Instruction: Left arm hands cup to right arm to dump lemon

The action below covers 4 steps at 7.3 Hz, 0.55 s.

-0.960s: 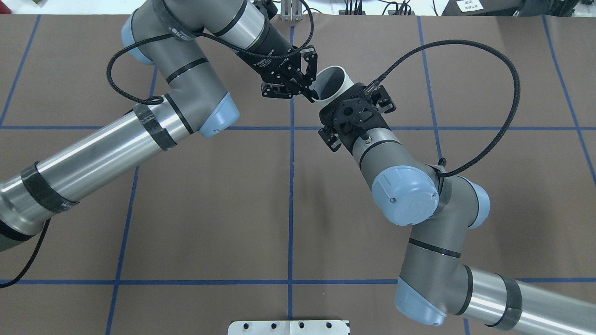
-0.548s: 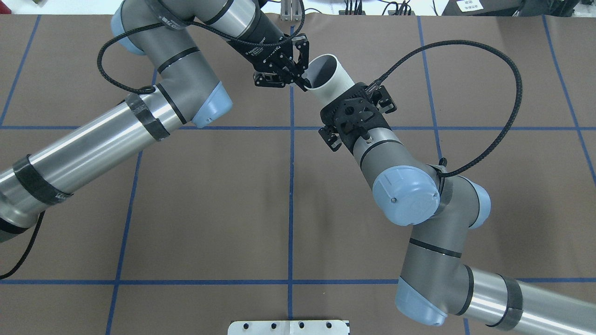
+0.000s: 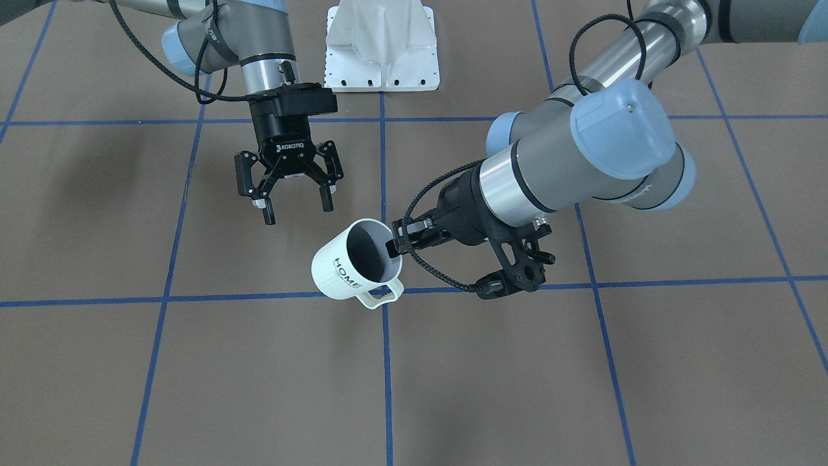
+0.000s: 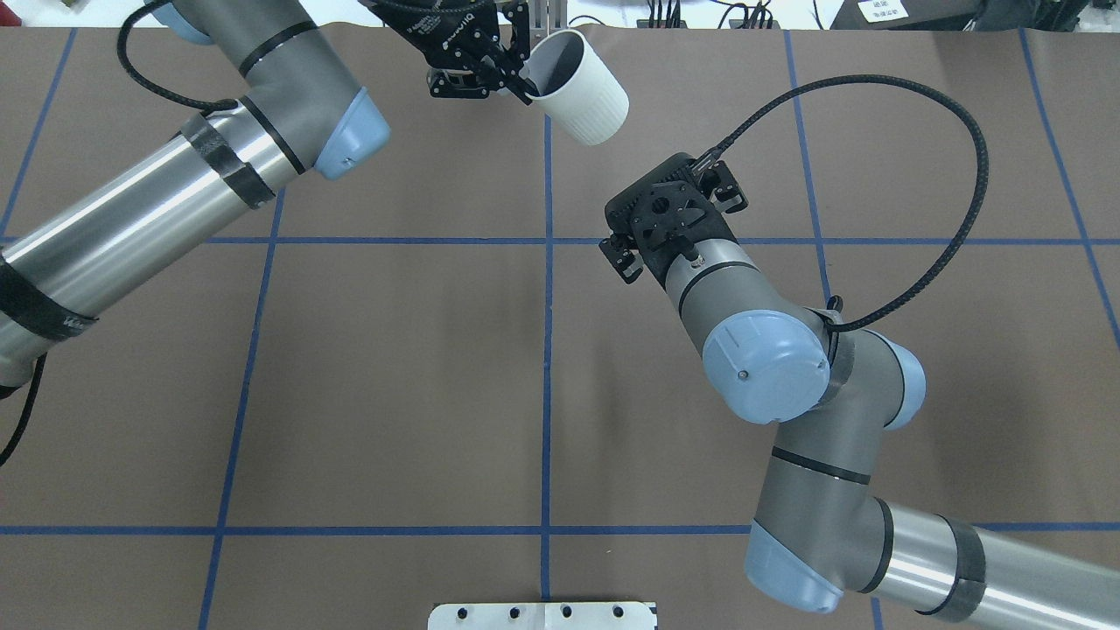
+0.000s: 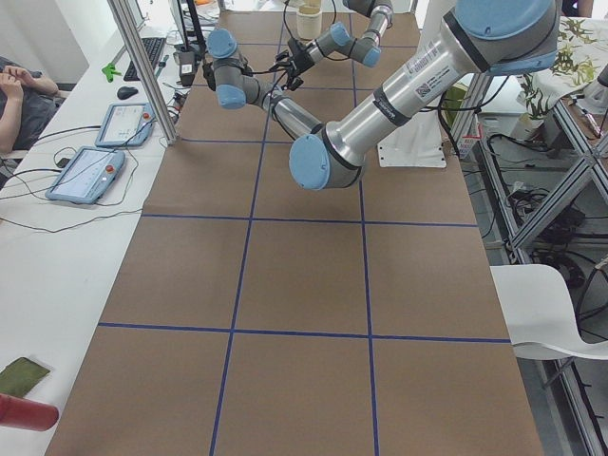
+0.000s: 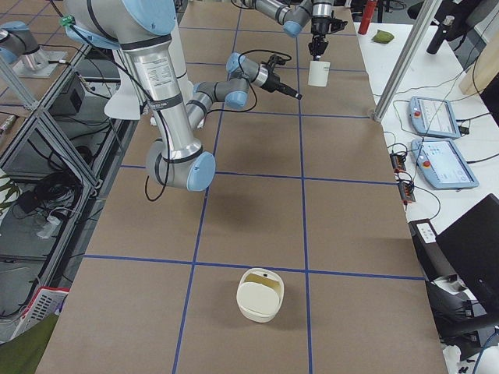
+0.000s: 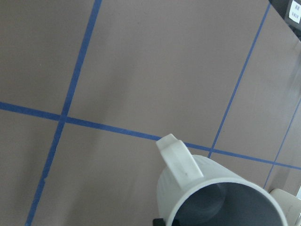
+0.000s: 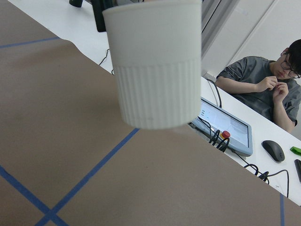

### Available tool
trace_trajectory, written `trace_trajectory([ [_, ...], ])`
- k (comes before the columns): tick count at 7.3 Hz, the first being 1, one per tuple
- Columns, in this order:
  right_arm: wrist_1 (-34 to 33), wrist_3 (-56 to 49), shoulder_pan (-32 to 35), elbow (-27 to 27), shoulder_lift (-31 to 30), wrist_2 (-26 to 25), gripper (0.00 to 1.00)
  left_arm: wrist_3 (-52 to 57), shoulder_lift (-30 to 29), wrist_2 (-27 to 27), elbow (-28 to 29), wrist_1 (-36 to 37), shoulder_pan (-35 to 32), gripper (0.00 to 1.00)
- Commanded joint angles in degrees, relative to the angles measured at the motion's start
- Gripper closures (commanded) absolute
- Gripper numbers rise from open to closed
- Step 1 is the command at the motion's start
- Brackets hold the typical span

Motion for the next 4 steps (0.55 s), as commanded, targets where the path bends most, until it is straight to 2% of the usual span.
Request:
trace_trajectory([
  [1,-1.0,1.3,3.1,0.5,-0.6,4.1,0.00,2.1,3.4,-0.5,-0.1,-0.2,-3.4,1.00],
  [2,-3.4,1.3,6.5,0.5,-0.8,8.4,0.00,4.4,5.3,-0.5,-0.6,-0.2,-4.7,1.00],
  [3,-5.9,1.3,11.5,0.6,-1.6,16.3,0.00,6.9,6.6,-0.4,-1.5,-0.1,-7.5,1.00],
  [4,-8.0,1.3,18.0,0.6,-2.8,27.4,0.00,9.3,9.0,-0.4,-3.5,-0.1,-9.6,1.00],
])
